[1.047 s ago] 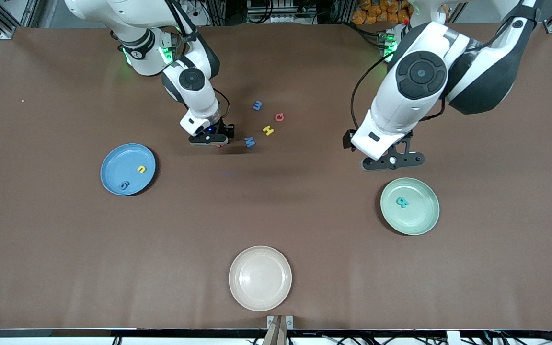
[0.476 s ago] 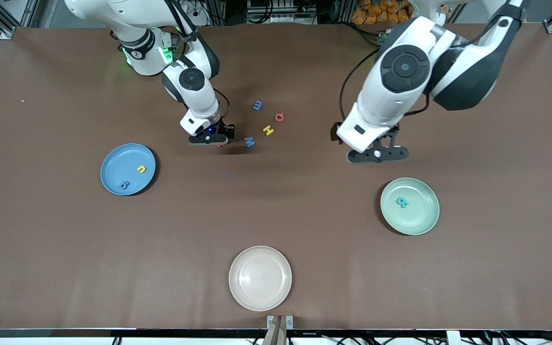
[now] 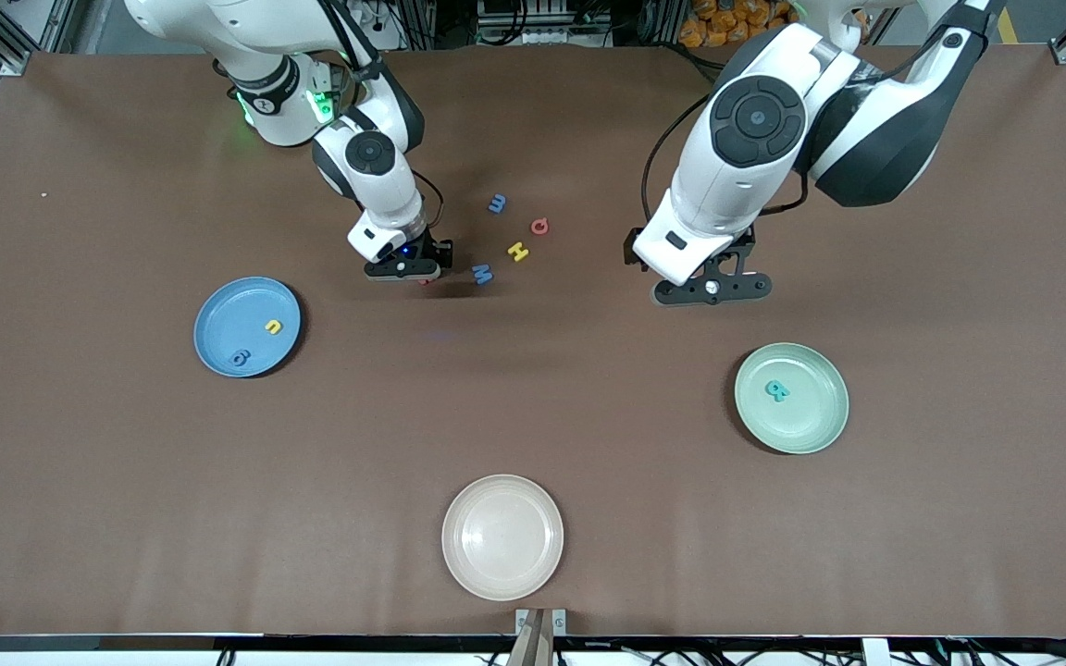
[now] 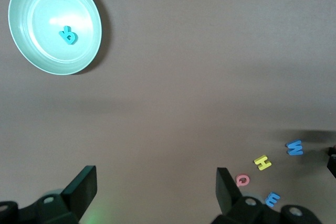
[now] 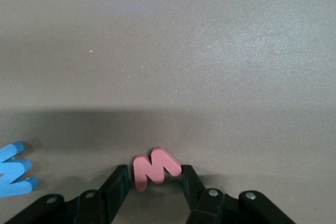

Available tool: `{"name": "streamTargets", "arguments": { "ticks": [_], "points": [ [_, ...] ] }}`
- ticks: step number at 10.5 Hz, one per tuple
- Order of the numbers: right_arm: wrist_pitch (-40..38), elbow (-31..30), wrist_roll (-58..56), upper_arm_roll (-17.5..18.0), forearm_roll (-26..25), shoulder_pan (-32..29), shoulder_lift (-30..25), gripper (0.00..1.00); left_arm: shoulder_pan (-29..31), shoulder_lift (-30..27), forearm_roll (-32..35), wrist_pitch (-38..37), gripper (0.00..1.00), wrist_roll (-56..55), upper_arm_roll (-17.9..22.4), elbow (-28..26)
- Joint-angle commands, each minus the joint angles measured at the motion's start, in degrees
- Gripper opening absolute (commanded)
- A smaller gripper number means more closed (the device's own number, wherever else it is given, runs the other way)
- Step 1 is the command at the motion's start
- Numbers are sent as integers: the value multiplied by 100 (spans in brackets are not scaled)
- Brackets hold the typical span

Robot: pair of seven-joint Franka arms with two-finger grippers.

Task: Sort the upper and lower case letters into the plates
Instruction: 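Grasp the pink M with the right gripper while the left gripper approaches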

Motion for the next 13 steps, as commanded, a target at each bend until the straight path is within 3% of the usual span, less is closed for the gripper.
{"name": "streamTargets", "arguments": {
  "ticks": [1, 11, 13],
  "points": [
    [-14, 74, 35, -78, -6, -46, 145, 52, -68, -49, -178, -61, 100, -164, -95, -21],
    [-304, 329, 78, -96, -6, -20, 233, 51, 11, -31, -177, -61, 100, -147, -95, -12],
    [-304, 338, 79, -87, -6, -38, 224, 46, 3, -22, -177, -61, 100, -156, -95, -30]
  ]
}}
